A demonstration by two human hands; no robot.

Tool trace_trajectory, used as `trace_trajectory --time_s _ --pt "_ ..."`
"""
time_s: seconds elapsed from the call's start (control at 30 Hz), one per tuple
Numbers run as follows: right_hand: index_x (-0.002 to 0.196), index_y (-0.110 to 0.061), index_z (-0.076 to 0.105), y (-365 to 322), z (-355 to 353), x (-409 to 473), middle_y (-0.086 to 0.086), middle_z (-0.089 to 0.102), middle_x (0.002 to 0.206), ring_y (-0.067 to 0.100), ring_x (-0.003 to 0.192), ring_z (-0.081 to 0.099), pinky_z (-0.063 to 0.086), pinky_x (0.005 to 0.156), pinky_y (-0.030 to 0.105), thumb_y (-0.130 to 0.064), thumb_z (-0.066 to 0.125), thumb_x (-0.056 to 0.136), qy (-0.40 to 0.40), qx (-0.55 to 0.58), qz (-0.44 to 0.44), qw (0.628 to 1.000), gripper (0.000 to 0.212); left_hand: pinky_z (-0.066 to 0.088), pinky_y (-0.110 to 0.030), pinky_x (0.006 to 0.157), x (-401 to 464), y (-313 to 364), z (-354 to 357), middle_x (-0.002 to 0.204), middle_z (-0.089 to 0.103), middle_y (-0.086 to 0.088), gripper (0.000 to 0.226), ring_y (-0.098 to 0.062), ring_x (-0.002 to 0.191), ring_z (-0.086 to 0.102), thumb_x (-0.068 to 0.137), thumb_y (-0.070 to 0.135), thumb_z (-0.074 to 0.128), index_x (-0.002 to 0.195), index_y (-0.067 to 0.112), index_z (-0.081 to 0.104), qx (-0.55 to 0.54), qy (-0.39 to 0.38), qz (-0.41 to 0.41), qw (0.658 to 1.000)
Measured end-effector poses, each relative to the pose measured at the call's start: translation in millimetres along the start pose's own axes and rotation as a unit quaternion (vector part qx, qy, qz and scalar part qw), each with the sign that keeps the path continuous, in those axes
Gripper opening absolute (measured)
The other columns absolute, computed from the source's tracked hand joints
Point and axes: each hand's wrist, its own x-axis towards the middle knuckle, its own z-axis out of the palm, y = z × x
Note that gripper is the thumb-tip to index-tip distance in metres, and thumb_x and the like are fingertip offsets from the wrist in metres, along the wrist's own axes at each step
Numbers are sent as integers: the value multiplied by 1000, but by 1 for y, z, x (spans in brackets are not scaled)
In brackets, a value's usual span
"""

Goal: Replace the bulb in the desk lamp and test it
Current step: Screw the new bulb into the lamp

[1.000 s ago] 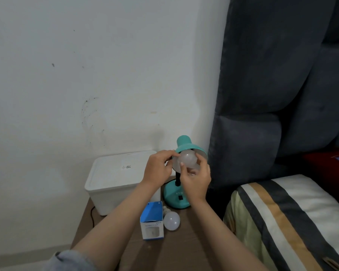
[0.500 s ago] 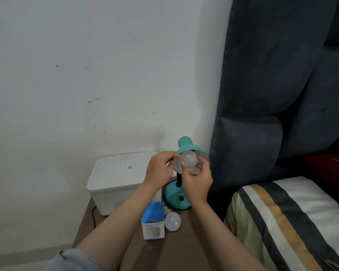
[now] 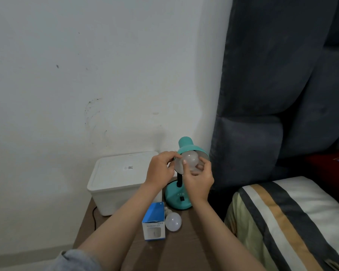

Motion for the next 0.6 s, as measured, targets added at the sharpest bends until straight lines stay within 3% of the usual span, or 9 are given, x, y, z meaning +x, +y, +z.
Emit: trace_trajectory --time_s 0.1,0.2,0.37,0.43,0.5,0.6 --pt "108 -12 53 -3 0 0 5 62 94 18 73 65 57 65 29 -38 74 76 9 -4 6 1000 46 55 -34 78 -2 1 0 91 71 -3 27 -16 82 65 79 -5 59 94 15 71 -1 2 3 1000" --pt "115 -13 57 2 3 -1 5 51 108 20 81 63 53 67 14 -27 74 79 2 -14 -65 998 42 55 -35 78 -2 1 -1 92 71 -3 29 -16 82 66 78 -6 58 93 15 71 -3 2 -2 1000" --pt "120 -9 58 2 2 -3 5 46 107 5 75 58 45 68 0 -2 74 74 -36 -46 -108 992 49 56 -36 79 -1 0 0 93 71 -4 33 -17 84 66 77 -8 58 94 16 71 -5 4 -3 1000" --pt "119 -10 56 0 2 -2 5 53 104 12 76 61 49 70 8 -10 76 75 -28 -43 -82 995 49 56 -36 79 -2 0 0 93 71 -5 33 -18 83 66 77 -9 57 94 16 72 -8 6 -6 1000" --pt "117 -12 52 -1 1 -2 6 59 102 20 81 64 56 71 26 -22 76 77 -22 -30 -49 998 48 56 -35 80 -1 0 0 93 71 -4 33 -16 83 66 78 -8 56 94 16 72 -10 5 -6 1000" --pt "117 -10 51 -1 2 -2 2 51 110 20 90 61 54 74 28 -25 75 78 -14 -28 -47 998 49 56 -34 79 -2 1 0 92 71 -3 32 -15 82 66 78 -7 57 93 16 72 -9 4 -2 1000"
